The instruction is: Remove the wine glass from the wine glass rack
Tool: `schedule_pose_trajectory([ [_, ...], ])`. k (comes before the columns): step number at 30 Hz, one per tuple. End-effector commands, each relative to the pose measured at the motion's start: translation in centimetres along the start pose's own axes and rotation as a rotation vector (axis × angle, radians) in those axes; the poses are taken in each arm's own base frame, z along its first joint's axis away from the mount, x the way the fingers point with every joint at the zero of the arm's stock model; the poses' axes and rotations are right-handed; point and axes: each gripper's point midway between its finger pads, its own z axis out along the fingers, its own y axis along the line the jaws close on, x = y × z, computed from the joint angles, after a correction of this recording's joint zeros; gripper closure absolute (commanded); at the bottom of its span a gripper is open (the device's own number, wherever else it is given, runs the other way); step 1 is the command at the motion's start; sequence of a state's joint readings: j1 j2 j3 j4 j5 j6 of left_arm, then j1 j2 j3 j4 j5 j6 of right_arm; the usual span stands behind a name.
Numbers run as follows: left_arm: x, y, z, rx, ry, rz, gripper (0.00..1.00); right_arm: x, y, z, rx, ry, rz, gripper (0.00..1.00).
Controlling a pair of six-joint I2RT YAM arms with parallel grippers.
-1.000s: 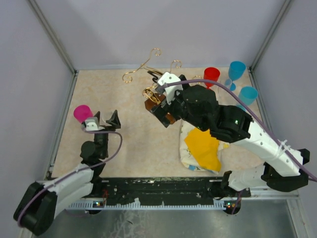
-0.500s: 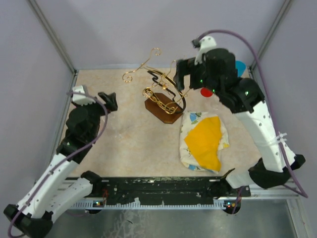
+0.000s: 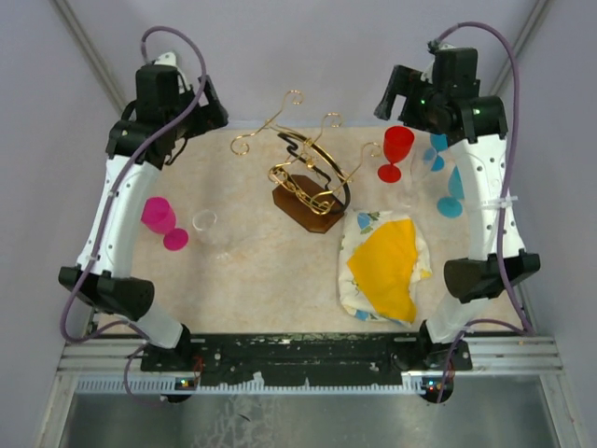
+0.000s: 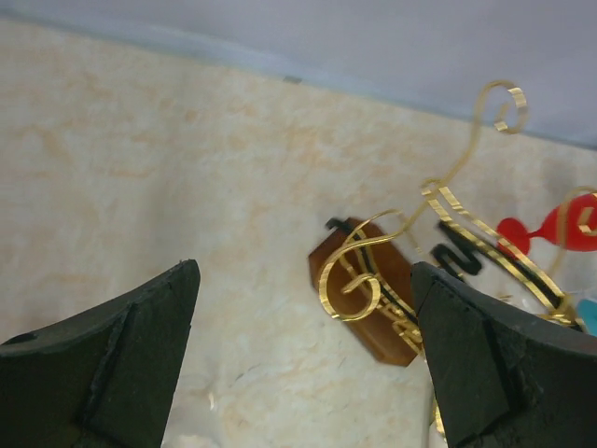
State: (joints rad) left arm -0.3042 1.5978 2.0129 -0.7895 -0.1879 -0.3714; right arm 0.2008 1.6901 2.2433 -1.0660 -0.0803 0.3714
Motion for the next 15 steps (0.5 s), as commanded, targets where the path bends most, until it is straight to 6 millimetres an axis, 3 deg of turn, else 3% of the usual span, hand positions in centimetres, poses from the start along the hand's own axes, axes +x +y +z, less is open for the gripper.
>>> schedule_pose_trajectory([
  [1, 3.5, 4.4, -0.7, -0.051, 0.180, -0.060, 0.00, 0.3, -2.3, 0.8, 0.061, 0.011, -0.017, 0.01],
  [5, 5.6, 6.8, 0.4, -0.095, 0.252, -0.054, 0.00, 0.8, -3.7, 1.7, 0.101, 0.033, -0.032, 0.01],
  [15, 6.4, 7.2, 0.6, -0.088, 0.254, -0.034, 0.00, 1.8, -4.6, 2.5, 0.128, 0.061, -0.035, 0.01],
])
